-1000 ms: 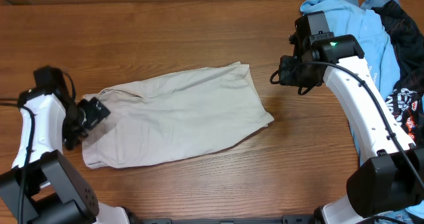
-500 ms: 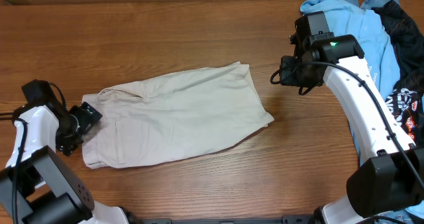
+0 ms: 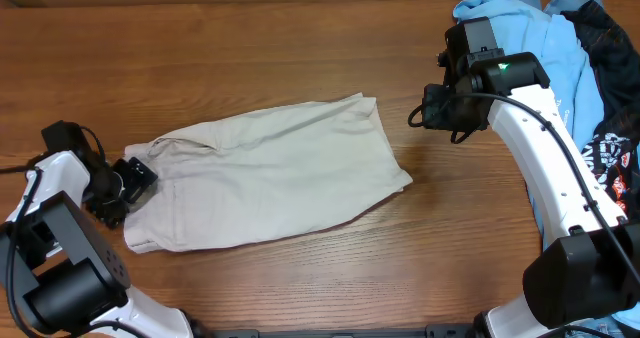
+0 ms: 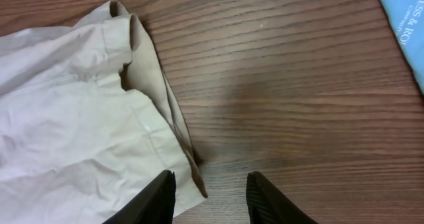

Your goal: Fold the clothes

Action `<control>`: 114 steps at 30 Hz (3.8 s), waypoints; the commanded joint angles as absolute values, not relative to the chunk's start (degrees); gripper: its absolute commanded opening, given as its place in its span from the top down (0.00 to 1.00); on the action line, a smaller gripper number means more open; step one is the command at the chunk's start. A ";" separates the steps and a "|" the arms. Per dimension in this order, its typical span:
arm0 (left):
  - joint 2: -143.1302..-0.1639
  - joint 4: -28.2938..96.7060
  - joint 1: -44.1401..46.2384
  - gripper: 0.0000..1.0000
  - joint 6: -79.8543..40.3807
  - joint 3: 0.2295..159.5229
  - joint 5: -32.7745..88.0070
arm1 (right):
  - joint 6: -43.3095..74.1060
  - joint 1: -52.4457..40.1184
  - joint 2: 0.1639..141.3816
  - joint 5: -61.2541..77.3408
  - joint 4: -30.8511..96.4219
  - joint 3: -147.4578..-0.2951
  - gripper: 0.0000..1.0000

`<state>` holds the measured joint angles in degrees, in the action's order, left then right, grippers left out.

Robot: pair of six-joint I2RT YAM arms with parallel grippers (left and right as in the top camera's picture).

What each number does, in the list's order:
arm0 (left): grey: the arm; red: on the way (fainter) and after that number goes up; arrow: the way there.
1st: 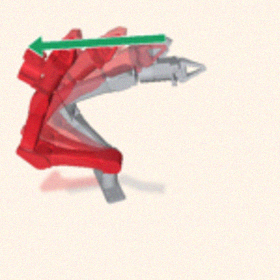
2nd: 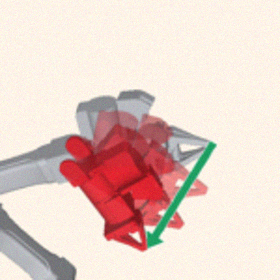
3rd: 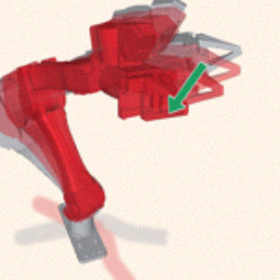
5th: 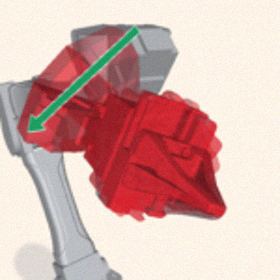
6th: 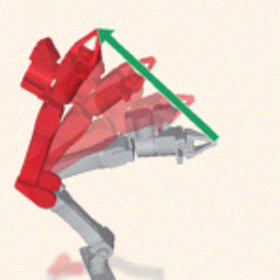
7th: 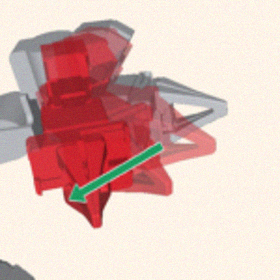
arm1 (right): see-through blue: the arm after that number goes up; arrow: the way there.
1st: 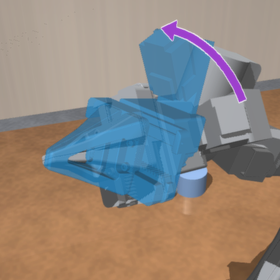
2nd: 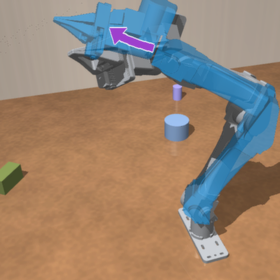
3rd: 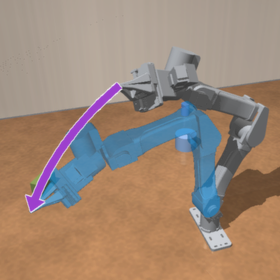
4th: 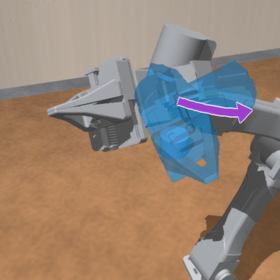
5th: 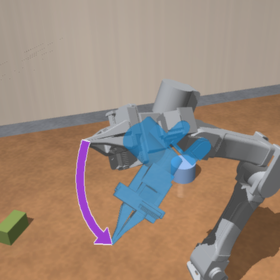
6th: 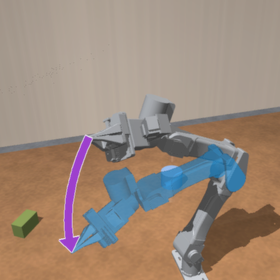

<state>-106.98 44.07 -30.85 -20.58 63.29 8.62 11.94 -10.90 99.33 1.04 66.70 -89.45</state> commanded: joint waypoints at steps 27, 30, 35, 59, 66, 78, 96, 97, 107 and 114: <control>-113.30 53.01 -31.35 0.96 -16.64 69.67 16.01 | 11.55 -10.81 99.13 0.56 66.59 -89.21 0.61; -110.48 54.98 -31.81 0.96 -16.67 73.80 14.57 | 11.44 -10.83 99.13 1.28 66.59 -89.21 0.64; -107.37 61.54 -32.40 0.96 -15.97 81.67 9.45 | 3.77 -11.92 99.13 14.72 66.35 -89.21 0.66; -100.22 77.10 -32.08 0.96 -9.85 106.30 22.55 | 24.56 -36.75 106.65 39.09 37.50 -84.01 0.70; -99.83 77.65 -30.24 0.96 -9.85 106.30 22.57 | 29.54 -44.23 109.78 33.32 32.86 -83.94 0.70; -99.72 77.80 -24.56 0.96 -9.82 106.30 22.61 | 33.30 -48.69 120.44 36.69 21.43 -83.94 0.70; -96.53 73.54 -12.53 0.96 -17.26 106.30 27.88 | 34.98 -49.89 128.79 44.23 12.64 -83.96 0.70; -96.53 72.97 -11.81 0.96 -17.23 106.30 27.75 | 34.98 -49.95 128.79 44.25 12.62 -83.96 0.70; -96.62 73.23 -6.17 0.94 -17.08 106.28 17.19 | 35.00 -50.04 128.79 44.29 12.29 -83.99 0.72; -96.62 73.19 -6.13 0.94 -16.71 106.28 15.66 | 34.89 -49.01 124.66 39.24 16.91 -84.07 0.76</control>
